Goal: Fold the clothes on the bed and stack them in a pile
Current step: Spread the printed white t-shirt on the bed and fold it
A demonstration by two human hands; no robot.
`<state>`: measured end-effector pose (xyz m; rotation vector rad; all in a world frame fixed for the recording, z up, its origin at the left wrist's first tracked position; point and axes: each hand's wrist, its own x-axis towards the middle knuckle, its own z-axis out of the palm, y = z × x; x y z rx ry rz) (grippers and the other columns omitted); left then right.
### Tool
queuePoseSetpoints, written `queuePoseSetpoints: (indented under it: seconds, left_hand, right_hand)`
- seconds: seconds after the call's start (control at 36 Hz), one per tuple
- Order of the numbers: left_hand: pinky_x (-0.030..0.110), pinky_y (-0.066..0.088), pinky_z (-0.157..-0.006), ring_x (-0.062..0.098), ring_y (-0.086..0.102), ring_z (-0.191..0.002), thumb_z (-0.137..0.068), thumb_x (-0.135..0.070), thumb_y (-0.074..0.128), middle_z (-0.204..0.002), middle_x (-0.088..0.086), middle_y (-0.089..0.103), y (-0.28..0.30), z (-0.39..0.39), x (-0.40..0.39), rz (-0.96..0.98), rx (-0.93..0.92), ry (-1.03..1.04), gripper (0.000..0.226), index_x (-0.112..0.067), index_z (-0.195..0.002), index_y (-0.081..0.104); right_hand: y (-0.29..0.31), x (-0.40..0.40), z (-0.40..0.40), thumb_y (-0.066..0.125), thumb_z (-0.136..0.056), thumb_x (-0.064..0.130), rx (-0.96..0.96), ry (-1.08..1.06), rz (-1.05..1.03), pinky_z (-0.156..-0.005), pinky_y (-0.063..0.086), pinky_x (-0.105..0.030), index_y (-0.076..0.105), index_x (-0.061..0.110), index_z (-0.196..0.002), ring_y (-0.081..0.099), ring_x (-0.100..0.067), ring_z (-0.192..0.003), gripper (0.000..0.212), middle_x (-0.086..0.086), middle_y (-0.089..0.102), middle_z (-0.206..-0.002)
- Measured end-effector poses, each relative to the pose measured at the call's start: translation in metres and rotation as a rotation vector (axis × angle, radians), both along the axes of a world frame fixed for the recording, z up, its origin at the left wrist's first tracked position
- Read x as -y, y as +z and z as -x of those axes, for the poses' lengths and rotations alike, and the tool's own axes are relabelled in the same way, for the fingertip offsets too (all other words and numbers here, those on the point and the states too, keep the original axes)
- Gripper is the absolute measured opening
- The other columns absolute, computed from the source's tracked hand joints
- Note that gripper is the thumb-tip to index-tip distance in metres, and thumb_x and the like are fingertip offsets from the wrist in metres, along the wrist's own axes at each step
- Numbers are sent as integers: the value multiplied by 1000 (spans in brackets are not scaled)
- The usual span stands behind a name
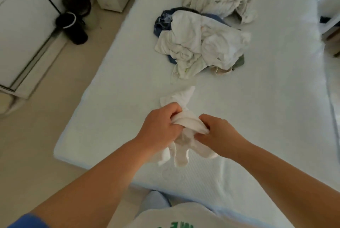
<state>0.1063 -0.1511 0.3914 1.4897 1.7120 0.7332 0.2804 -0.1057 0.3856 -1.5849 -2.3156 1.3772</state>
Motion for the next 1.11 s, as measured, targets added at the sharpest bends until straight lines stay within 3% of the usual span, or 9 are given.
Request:
queuePoseSetpoints:
  seconds: [0.11, 0.25, 0.39, 0.58, 0.69, 0.78, 0.92, 1.03, 1.11]
  left_hand:
    - [22, 39, -55, 8, 50, -60, -75, -20, 65, -64, -11, 55, 37, -19, 10, -34, -9, 75, 20, -29, -72, 48]
    - [14, 35, -49, 7, 47, -56, -76, -21, 69, -63, -10, 52, 68, -17, 21, -62, -144, 139, 24, -32, -70, 49]
    - [20, 34, -50, 7, 49, -64, -79, -18, 63, -69, -13, 51, 82, 2, 33, -2, -383, 143, 21, -35, -77, 51]
    - [28, 35, -64, 17, 50, -80, -83, -15, 53, -89, -7, 53, 81, 31, 42, 73, -629, 120, 21, -35, -86, 56]
    - [29, 35, -59, 18, 52, -73, -87, -23, 55, -71, -12, 54, 96, 38, 34, 57, -503, -53, 21, -34, -70, 50]
    - [24, 38, -57, 13, 56, -66, -86, -29, 60, -65, -8, 58, 111, 41, 26, 23, -293, -149, 13, -25, -74, 60]
    - [8, 36, -48, -3, 50, -50, -78, -32, 72, -58, -13, 59, 132, 47, 7, -103, 4, -67, 11, -24, -74, 65]
    - [20, 36, -58, 6, 54, -72, -74, -24, 73, -82, -10, 58, 148, 52, -7, 41, -333, -308, 22, -35, -81, 55]
    - [20, 37, -59, 8, 53, -80, -80, -21, 61, -87, -14, 53, 159, 45, -14, 85, -606, -483, 21, -37, -91, 52]
  right_hand:
    - [-6, 4, -27, 52, -84, 13, 90, -90, -147, -53, 33, -16, 52, 26, -76, 51, -14, -71, 15, 9, 51, -77]
    - [-18, 9, -87, 46, -86, 11, 197, -270, -141, -56, 36, -26, 57, 24, -82, 53, -17, -68, 18, 3, 57, -76]
    - [18, 6, -124, 53, -82, 2, -102, -501, -175, -58, 38, -27, 61, 28, -69, 52, -17, -68, 30, 3, 61, -74]
    - [103, 7, -117, 54, -82, 7, -292, -443, -370, -59, 39, -19, 62, 34, -72, 51, 7, -60, 30, 22, 59, -63]
    - [140, 11, -117, 60, -83, 13, -209, -448, -483, -61, 38, -21, 59, 32, -66, 52, -5, -67, 25, 14, 60, -70]
    - [173, 21, -120, 71, -74, 34, -120, -407, -549, -56, 38, -20, 58, 36, -69, 52, -6, -64, 13, 13, 59, -70]
    - [220, 40, -131, 73, -39, 65, 125, -242, -404, -64, 45, -20, 55, 46, -89, 59, -4, -75, 56, 17, 61, -85]
    - [227, 56, -149, 76, -73, 27, 259, -189, -400, -66, 38, -19, 50, 43, -87, 53, -3, -80, 34, 14, 57, -92]
    - [218, 66, -155, 68, -81, 20, 322, -218, -476, -67, 35, -25, 49, 41, -83, 50, 0, -80, 29, 13, 57, -90]
